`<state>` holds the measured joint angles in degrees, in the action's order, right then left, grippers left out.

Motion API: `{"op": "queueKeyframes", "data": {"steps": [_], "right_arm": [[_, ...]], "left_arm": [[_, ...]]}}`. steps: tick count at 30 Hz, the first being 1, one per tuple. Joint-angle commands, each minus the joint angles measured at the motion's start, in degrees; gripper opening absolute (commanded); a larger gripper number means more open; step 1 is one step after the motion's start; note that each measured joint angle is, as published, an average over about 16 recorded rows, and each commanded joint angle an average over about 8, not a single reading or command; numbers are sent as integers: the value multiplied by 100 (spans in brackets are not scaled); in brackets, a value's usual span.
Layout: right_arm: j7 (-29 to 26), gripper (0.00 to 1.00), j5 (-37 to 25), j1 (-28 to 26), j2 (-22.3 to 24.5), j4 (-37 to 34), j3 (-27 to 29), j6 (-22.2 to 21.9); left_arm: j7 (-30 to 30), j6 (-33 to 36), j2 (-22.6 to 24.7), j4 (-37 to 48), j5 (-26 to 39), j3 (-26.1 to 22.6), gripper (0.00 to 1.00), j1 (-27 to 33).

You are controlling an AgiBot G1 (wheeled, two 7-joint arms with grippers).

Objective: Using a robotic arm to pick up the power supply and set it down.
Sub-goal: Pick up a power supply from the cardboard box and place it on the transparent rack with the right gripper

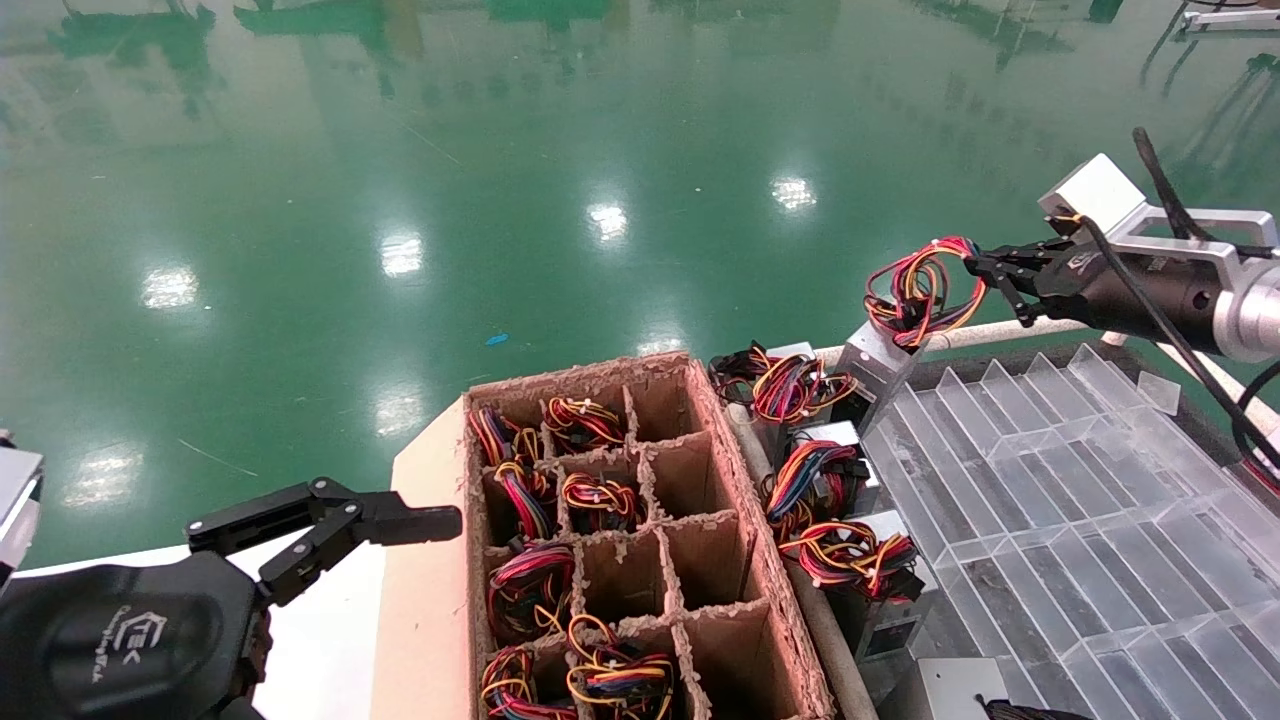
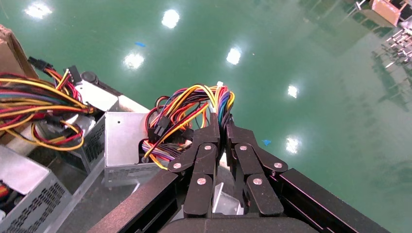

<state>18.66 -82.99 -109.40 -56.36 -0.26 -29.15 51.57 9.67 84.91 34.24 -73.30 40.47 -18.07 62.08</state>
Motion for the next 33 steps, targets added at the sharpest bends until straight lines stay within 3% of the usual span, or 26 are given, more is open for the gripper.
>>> {"op": "queueKeyframes", "data": {"steps": [1,17,33], "right_arm": [[3,0,-5,-3,46,5,-4,38],[-33,0,-25,18,80,17,-17,113],[-152,0,-136,-8,-498,26,-96,79]], "left_arm": [[0,0,0,0,0,0,100,0],[-2,-2,-2,0,-3,-4,100,1],[-4,-3,-3,0,-5,-7,100,2]]}}
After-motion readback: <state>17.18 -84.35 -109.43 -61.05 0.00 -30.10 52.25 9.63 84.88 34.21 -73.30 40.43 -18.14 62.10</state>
